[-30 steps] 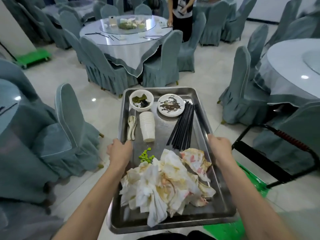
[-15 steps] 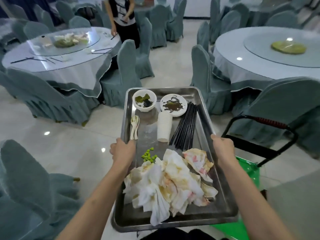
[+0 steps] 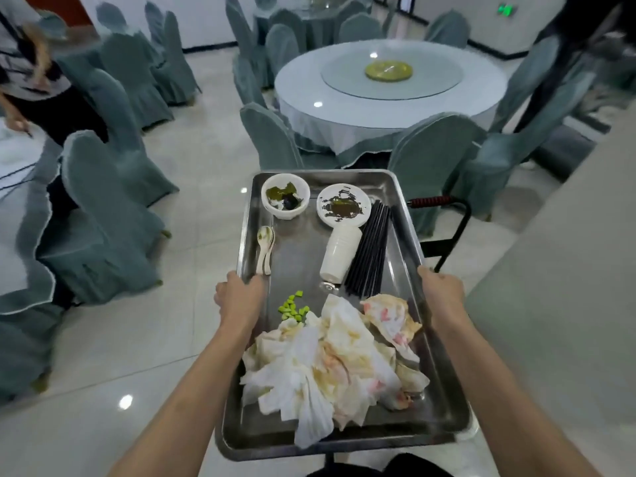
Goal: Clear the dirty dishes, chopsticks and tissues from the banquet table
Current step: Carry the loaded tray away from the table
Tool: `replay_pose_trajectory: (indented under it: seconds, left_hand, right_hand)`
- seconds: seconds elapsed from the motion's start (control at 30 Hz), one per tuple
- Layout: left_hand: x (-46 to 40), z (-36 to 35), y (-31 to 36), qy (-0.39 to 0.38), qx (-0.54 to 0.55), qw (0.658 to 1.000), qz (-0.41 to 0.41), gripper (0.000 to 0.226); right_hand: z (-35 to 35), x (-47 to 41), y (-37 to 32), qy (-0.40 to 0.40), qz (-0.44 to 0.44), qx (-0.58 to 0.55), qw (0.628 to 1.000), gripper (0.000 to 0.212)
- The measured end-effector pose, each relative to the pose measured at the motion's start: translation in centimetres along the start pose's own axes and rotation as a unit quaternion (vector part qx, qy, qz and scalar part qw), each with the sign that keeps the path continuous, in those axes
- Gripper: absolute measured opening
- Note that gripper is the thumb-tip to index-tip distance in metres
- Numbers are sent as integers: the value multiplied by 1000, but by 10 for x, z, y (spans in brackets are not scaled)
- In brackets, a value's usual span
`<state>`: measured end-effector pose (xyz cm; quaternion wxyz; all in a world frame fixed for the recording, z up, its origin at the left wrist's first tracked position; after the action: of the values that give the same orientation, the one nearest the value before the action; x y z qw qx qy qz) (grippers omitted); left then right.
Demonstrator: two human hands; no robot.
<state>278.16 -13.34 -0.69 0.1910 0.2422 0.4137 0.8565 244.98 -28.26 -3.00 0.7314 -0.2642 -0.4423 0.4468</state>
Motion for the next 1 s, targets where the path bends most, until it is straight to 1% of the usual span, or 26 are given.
replay_pose_trajectory:
  seconds: [0.1, 0.2, 0.27, 0.3, 0.4, 0.5, 0.57, 0.63, 0.7, 0.83, 1.0]
  left_hand:
    - [-24, -35, 26, -40, -10, 999, -21, 55]
    - [-48, -78, 53, -84, -24, 995, -42, 52]
    - [-62, -103, 69, -104, -30, 993, -54, 57]
    - [-68, -117, 78, -115, -31, 991, -59, 59]
    - [-83, -155, 97, -146, -29, 986, -69, 53]
    - [-99, -202, 115, -180, -22, 979, -91, 47]
    - [-103, -225, 128, -191, -19, 976, -106, 38]
    - [-100, -249, 143, -220, -21, 968, -118, 20]
    - [-93, -270, 158, -248, -31, 958, -142, 14]
    - [-80, -304, 180, -297, -55, 939, -165, 20]
    - [-78, -355, 189, -361, -95, 908, -191, 52]
  right_hand:
    - [11, -21, 6, 46, -18, -10, 999, 36]
    - [24, -46, 10, 88, -33, -13, 996, 55]
    - [29, -61, 14, 111, -46, -30, 992, 63]
    - [33, -68, 16, 128, -56, -42, 989, 63]
    - [45, -77, 17, 168, -85, -67, 980, 49]
    - [59, -87, 23, 203, -119, -97, 967, 56]
    - [66, -89, 25, 211, -133, -106, 963, 57]
    - [76, -92, 33, 230, -156, -112, 954, 53]
    - [85, -91, 41, 260, -177, -122, 941, 49]
    - [97, -86, 56, 317, -207, -145, 914, 48]
    - [103, -76, 69, 378, -234, -174, 879, 50]
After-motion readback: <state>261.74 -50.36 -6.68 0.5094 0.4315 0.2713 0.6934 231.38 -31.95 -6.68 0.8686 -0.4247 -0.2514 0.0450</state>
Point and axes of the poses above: each hand's wrist, its own x-axis away from the middle knuckle, its own z-axis out of the back of the hand, y = z × x, the point moved 4 cm from there along -x, towards the middle knuckle, and after that the axes turned 8 degrees about x, right-handed, at the moved point
